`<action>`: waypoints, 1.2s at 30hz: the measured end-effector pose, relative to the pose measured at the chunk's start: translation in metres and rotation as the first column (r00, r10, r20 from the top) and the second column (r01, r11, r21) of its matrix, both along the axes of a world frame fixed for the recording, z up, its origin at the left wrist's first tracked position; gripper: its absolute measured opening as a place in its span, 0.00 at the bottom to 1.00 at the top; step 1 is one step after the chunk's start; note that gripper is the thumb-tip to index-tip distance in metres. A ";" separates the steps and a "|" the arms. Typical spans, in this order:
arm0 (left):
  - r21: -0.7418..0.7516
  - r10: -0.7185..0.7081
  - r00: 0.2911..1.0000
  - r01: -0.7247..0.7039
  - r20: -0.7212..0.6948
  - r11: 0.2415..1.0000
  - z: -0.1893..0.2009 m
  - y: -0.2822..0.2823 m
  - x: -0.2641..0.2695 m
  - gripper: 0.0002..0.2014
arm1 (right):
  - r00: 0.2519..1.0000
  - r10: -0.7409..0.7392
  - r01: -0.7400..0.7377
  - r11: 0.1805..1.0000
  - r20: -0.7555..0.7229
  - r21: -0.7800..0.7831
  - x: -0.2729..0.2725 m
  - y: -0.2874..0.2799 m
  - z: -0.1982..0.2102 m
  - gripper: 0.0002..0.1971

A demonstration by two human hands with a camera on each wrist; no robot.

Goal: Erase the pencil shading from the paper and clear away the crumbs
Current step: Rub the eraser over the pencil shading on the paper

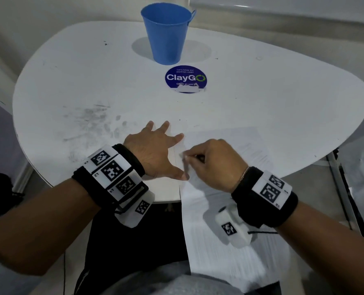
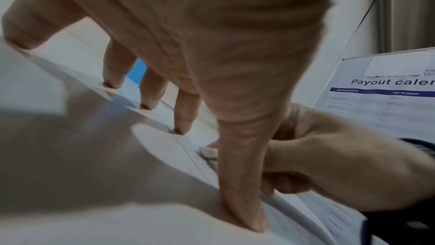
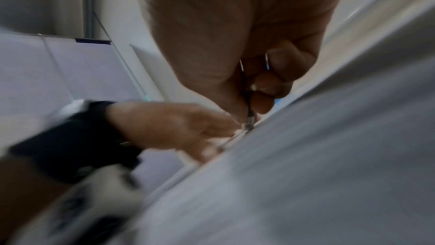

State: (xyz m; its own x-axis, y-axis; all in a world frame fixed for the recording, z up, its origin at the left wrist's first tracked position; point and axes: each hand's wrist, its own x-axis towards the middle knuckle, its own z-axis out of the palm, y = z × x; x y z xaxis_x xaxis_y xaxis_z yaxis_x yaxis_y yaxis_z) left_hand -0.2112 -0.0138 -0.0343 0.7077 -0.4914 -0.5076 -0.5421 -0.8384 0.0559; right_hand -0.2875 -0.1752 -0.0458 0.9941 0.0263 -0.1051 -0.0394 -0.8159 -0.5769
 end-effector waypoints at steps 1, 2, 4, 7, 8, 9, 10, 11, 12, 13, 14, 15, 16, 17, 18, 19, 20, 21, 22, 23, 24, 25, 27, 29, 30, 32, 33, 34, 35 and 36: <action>0.002 -0.003 1.000 0.003 0.006 1.000 0.000 0.000 -0.001 0.55 | 0.999 0.044 -0.044 0.999 -0.030 0.028 -0.003 0.005 0.000 0.10; 0.003 -0.004 1.000 0.004 0.010 1.000 0.001 -0.001 -0.001 0.55 | 0.997 0.057 -0.055 0.998 -0.042 0.041 -0.002 0.006 0.000 0.10; 0.004 -0.003 1.000 0.003 0.007 1.000 0.000 -0.001 0.000 0.55 | 1.000 -0.010 0.010 1.000 -0.003 0.025 0.009 -0.001 -0.001 0.09; 0.010 -0.007 1.000 0.007 0.006 1.000 -0.001 0.000 0.001 0.55 | 0.993 -0.101 0.102 0.995 0.057 -0.014 0.013 -0.007 -0.004 0.11; 0.011 -0.006 1.000 0.006 0.007 1.000 -0.001 0.000 0.001 0.55 | 0.997 -0.067 0.069 0.997 0.043 -0.031 0.009 -0.003 -0.005 0.12; 0.013 -0.003 1.000 0.003 0.008 1.000 -0.001 0.000 0.000 0.55 | 1.000 -0.014 0.015 0.999 0.020 -0.039 0.004 0.003 -0.004 0.13; 0.015 -0.003 1.000 0.003 0.010 1.000 0.000 -0.001 0.000 0.55 | 1.000 0.029 -0.029 0.999 -0.001 -0.025 -0.001 0.009 -0.003 0.13; 0.015 -0.007 1.000 0.007 0.014 1.000 0.000 -0.001 -0.001 0.55 | 0.999 0.042 -0.042 0.999 -0.010 -0.009 -0.002 0.010 -0.002 0.12; 0.013 -0.011 1.000 0.011 0.017 1.000 0.000 -0.001 -0.001 0.55 | 1.000 0.018 -0.018 1.000 -0.003 0.001 0.001 0.008 -0.002 0.11; 0.010 -0.014 1.000 0.014 0.017 1.000 0.001 -0.001 0.000 0.55 | 0.999 -0.031 0.031 0.999 0.020 0.010 0.007 0.003 -0.002 0.10; 0.008 -0.016 1.000 0.015 0.017 1.000 0.001 -0.001 0.000 0.54 | 0.995 -0.082 0.082 0.997 0.051 0.013 0.010 -0.002 -0.002 0.10; 0.008 -0.016 1.000 0.016 0.018 1.000 0.001 -0.001 0.000 0.54 | 0.990 -0.117 0.117 0.993 0.073 0.009 0.012 -0.004 -0.002 0.10; 0.009 -0.017 1.000 0.016 0.018 1.000 0.000 -0.001 0.000 0.54 | 0.991 -0.113 0.113 0.994 0.071 0.004 0.011 -0.004 -0.003 0.10; 0.012 -0.017 1.000 0.017 0.018 1.000 0.000 -0.001 0.000 0.54 | 0.996 -0.070 0.071 0.997 0.054 -0.004 0.008 -0.001 -0.002 0.12; 0.015 -0.016 1.000 0.016 0.018 1.000 0.000 -0.001 0.000 0.55 | 1.000 -0.007 0.007 1.000 0.022 -0.013 0.004 0.005 -0.001 0.13; 0.018 -0.015 1.000 0.015 0.018 1.000 0.000 -0.001 0.000 0.55 | 0.999 0.042 -0.042 0.999 -0.010 -0.008 0.000 0.009 0.001 0.13; 0.018 -0.015 1.000 0.015 0.019 1.000 0.000 -0.002 0.000 0.55 | 0.998 0.050 -0.051 0.999 -0.025 -0.002 0.001 0.009 0.002 0.13; 0.015 -0.014 1.000 0.014 0.019 1.000 0.000 -0.002 0.000 0.55 | 1.000 0.020 -0.021 1.000 -0.016 -0.001 0.005 0.005 0.001 0.11; 0.013 -0.014 1.000 0.014 0.018 1.000 0.000 -0.001 0.000 0.55 | 0.999 -0.032 0.032 0.999 0.011 -0.001 0.010 0.000 0.001 0.10; 0.012 -0.013 1.000 0.013 0.017 1.000 -0.001 -0.001 0.000 0.54 | 0.996 -0.081 0.081 0.997 0.046 -0.009 0.013 -0.005 0.001 0.09; 0.013 -0.013 1.000 0.013 0.016 1.000 -0.001 -0.001 0.000 0.54 | 0.992 -0.106 0.107 0.994 0.065 -0.022 0.014 -0.007 0.001 0.10; 0.012 -0.013 1.000 0.012 0.014 1.000 -0.001 0.000 0.000 0.54 | 0.994 -0.092 0.094 0.995 0.059 -0.034 0.012 -0.006 0.001 0.10; 0.012 -0.007 1.000 0.007 0.009 1.000 -0.001 0.000 0.001 0.55 | 1.000 0.014 -0.014 0.999 -0.002 -0.034 0.004 0.002 0.003 0.11; 0.008 -0.006 1.000 0.006 0.008 1.000 -0.002 -0.001 0.001 0.56 | 0.996 0.069 -0.070 0.997 -0.060 -0.017 0.001 0.004 0.004 0.10; 0.004 -0.004 1.000 0.004 0.005 1.000 -0.002 -0.001 0.001 0.56 | 0.997 0.046 -0.048 0.998 -0.054 -0.030 0.004 0.000 0.004 0.09; -0.001 0.005 1.000 -0.005 -0.010 1.000 -0.002 0.000 0.001 0.55 | 0.998 -0.058 0.059 0.996 0.022 -0.061 0.009 -0.010 0.004 0.09; -0.002 0.007 1.000 -0.007 -0.013 1.000 -0.002 0.000 0.001 0.55 | 0.995 -0.087 0.091 0.992 0.048 -0.088 0.009 -0.012 0.003 0.10; -0.003 0.007 1.000 -0.007 -0.013 1.000 -0.002 0.000 0.001 0.55 | 0.996 -0.077 0.082 0.990 0.043 -0.116 0.006 -0.011 0.003 0.11; -0.003 0.006 1.000 -0.006 -0.009 1.000 -0.002 0.000 0.000 0.55 | 0.999 -0.032 0.034 0.990 0.022 -0.136 0.003 -0.008 0.003 0.12; -0.003 0.004 1.000 -0.004 -0.004 1.000 -0.002 0.000 0.000 0.55 | 1.000 0.023 -0.024 0.991 -0.009 -0.131 0.000 -0.003 0.003 0.12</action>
